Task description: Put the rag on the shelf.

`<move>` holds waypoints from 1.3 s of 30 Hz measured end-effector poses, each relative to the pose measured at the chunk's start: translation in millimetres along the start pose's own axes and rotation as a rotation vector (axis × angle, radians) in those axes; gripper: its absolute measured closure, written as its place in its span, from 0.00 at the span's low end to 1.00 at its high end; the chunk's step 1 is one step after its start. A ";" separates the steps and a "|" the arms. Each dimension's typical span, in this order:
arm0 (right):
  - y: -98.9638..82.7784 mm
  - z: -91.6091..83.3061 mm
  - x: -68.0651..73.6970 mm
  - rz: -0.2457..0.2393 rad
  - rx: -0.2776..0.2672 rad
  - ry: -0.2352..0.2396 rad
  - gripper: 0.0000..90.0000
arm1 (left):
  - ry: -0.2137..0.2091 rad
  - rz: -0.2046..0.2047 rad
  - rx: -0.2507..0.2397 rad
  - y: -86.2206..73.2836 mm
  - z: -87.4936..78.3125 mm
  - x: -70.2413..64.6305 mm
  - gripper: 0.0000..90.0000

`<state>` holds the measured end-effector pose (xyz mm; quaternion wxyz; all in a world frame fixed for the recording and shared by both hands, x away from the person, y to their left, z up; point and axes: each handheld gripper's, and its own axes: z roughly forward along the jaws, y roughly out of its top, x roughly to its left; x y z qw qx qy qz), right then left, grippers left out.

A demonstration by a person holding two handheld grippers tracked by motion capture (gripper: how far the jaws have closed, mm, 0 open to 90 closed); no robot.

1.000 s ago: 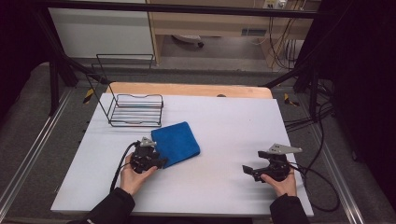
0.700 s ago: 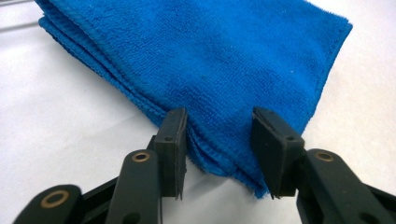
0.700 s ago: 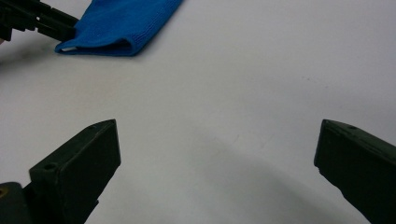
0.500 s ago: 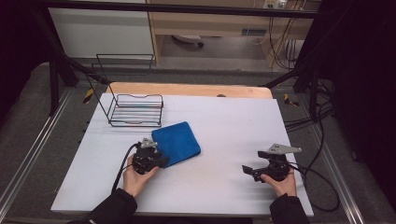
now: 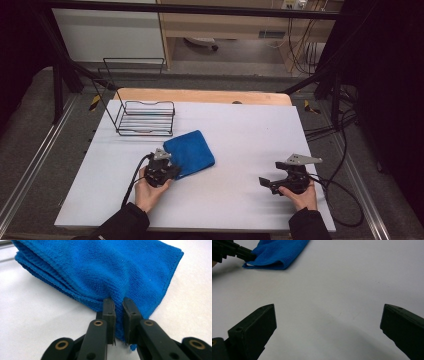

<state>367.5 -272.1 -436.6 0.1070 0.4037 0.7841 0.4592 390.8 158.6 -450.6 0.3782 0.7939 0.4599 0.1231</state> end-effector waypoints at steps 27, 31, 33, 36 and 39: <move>32.1 35.3 46.4 -0.050 -0.014 0.018 0.11 | -0.092 0.007 0.034 -2.7 -20.7 12.5 0.93; 47.0 59.6 63.1 -0.057 0.021 0.005 0.17 | -0.080 0.013 0.035 -4.8 -18.0 12.4 0.93; 58.6 84.6 75.3 -0.065 0.051 0.004 0.23 | -0.078 0.019 0.034 -5.9 -17.4 11.6 0.93; 69.3 113.0 86.8 -0.088 0.075 -0.002 0.30 | -0.069 0.023 0.030 -6.9 -17.4 10.6 0.93; 74.1 130.1 92.4 -0.099 0.098 -0.005 0.37 | -0.068 0.022 0.030 -8.0 -16.6 10.3 0.93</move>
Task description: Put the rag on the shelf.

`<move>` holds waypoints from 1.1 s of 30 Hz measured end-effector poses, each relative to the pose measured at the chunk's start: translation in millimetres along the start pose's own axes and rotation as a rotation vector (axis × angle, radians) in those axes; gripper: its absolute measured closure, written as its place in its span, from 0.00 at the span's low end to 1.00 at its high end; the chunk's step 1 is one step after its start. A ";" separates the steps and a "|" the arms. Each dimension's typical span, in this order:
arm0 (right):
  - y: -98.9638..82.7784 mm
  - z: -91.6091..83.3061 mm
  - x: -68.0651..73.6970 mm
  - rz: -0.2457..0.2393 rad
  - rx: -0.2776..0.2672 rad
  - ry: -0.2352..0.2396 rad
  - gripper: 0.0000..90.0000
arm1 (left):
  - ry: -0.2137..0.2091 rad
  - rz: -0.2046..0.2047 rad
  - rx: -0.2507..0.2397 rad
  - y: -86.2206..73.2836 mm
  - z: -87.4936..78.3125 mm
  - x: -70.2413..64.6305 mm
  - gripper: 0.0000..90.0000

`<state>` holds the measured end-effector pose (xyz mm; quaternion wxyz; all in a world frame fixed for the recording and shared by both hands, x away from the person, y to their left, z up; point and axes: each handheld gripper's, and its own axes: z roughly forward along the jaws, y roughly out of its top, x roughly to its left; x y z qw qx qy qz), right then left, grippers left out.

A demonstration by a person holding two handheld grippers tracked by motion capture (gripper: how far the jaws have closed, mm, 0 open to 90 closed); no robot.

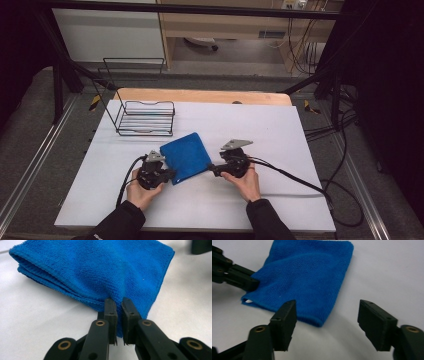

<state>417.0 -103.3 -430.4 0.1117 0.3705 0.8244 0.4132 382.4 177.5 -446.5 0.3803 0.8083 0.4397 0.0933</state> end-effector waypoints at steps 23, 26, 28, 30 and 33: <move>2.8 13.3 16.2 0.174 0.080 0.103 0.96 | -0.052 -0.008 0.015 -0.5 -17.4 7.4 0.93; -3.8 3.5 31.2 0.230 0.076 0.140 0.95 | -0.071 0.001 0.043 -5.1 -26.0 8.4 0.93; -6.1 2.0 35.3 0.242 0.071 0.144 0.95 | -0.069 0.014 0.058 -8.7 -29.4 8.3 0.93; -11.0 -0.8 42.6 0.270 0.069 0.141 0.94 | -0.068 0.024 0.059 -12.8 -32.7 7.8 0.93; -19.4 -4.4 53.9 0.293 0.052 0.127 0.94 | -0.066 0.043 0.064 -15.7 -37.1 6.1 0.93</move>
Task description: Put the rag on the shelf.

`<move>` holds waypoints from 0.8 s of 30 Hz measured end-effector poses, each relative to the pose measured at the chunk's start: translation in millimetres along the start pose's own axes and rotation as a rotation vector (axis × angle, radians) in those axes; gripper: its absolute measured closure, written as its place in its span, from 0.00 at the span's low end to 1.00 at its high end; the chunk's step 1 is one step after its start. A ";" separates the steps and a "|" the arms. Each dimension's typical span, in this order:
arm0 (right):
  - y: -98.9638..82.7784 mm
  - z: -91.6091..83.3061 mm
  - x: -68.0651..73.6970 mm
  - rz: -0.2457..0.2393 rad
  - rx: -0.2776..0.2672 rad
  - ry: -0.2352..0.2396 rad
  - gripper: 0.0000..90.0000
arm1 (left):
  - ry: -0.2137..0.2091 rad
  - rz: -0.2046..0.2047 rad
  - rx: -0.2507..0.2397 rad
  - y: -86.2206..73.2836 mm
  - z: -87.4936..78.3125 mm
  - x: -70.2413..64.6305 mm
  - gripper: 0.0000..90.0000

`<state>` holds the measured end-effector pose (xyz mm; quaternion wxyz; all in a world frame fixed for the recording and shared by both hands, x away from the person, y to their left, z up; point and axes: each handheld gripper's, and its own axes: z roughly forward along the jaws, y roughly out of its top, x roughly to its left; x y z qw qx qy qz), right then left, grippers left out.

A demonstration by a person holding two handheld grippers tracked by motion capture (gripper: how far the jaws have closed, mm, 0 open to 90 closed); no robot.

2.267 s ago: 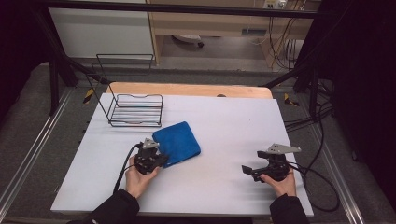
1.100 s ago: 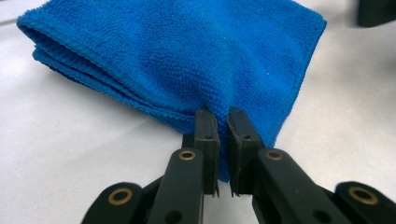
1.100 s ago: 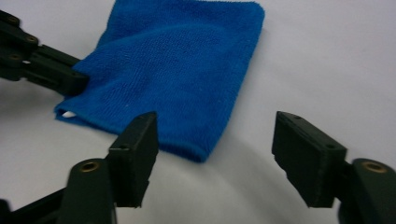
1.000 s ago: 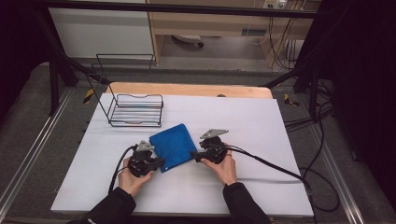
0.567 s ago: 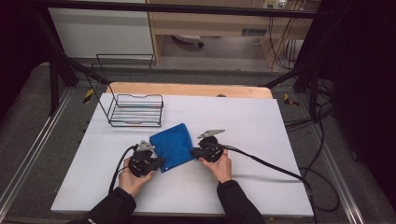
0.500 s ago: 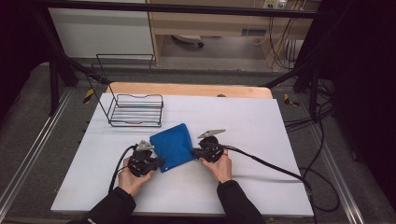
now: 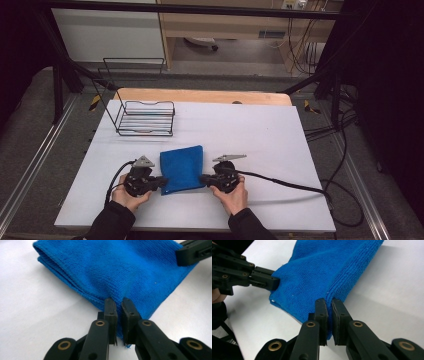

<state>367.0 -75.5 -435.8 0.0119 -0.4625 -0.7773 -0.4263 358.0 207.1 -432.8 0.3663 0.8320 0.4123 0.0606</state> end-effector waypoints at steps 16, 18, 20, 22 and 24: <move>-27.3 0.9 19.1 -0.040 -0.051 -0.010 0.86 | -0.001 0.037 0.018 -12.1 -13.7 0.2 0.92; -23.9 -2.7 18.3 -0.078 -0.071 -0.033 0.78 | -0.005 0.027 0.017 -13.7 -9.6 -0.1 0.90; -20.7 -5.4 15.8 -0.121 -0.079 -0.051 0.70 | 0.001 0.029 0.011 -14.2 -7.9 -1.4 0.85; -15.1 -8.6 11.7 -0.185 -0.079 -0.064 0.56 | 0.008 0.032 -0.014 -13.1 -10.4 -1.7 0.72; -13.2 -8.8 10.2 -0.207 -0.083 -0.061 0.49 | 0.012 0.033 -0.037 -11.5 -14.8 -0.4 0.67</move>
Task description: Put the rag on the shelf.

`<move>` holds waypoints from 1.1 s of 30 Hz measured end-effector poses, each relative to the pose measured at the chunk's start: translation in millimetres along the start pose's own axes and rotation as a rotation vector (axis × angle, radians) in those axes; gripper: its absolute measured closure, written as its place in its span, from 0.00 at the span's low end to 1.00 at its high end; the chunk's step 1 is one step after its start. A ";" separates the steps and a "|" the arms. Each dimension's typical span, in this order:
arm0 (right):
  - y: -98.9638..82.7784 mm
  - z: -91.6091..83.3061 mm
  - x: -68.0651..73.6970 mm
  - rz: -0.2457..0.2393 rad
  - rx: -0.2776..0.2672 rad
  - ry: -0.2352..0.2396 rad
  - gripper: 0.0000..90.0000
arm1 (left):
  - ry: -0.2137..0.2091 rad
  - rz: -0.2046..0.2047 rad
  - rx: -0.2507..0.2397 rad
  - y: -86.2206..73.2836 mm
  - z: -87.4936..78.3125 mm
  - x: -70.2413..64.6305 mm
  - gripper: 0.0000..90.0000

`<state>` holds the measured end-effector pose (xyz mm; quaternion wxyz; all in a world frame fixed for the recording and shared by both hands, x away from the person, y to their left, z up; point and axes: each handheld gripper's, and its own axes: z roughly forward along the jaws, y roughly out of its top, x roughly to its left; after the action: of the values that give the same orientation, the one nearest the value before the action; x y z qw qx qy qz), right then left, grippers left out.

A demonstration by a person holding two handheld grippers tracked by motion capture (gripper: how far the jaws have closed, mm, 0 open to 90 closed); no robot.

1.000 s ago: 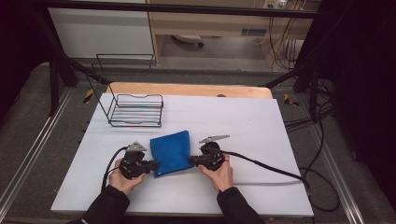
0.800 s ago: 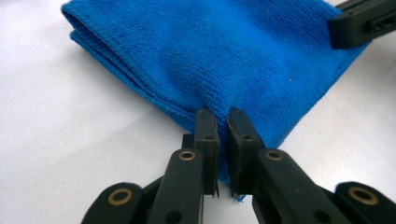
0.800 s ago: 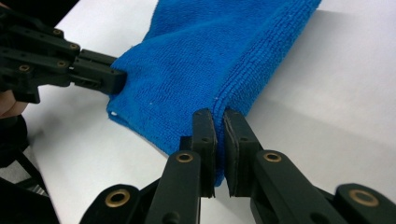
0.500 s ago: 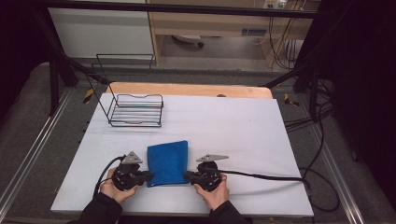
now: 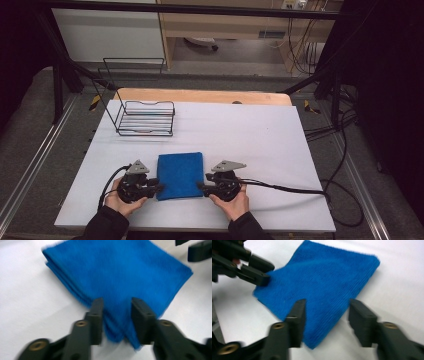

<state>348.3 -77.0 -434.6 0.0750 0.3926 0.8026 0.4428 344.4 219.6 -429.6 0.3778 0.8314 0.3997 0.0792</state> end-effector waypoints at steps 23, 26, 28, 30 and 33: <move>-0.9 -14.8 -51.7 -0.047 -0.005 0.003 0.04 | 0.154 -0.040 -0.034 49.0 13.4 42.7 0.16; -0.9 -17.1 -51.1 -0.049 -0.007 0.006 0.04 | 0.185 -0.045 -0.021 55.2 21.6 47.8 0.21; -1.3 -18.0 -50.8 -0.058 -0.003 0.006 0.04 | 0.188 -0.065 -0.024 57.4 26.3 51.4 0.28; -1.6 -18.5 -50.7 -0.067 -0.001 0.006 0.04 | 0.193 -0.064 -0.026 58.3 31.3 54.2 0.35; -1.6 -18.6 -50.7 -0.067 0.002 0.008 0.04 | 0.200 -0.070 0.005 56.4 38.8 57.4 0.43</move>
<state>373.2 -124.9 -436.2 0.0864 0.3640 0.8158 0.4410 433.7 217.0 -427.6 0.3363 0.8058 0.4646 0.1473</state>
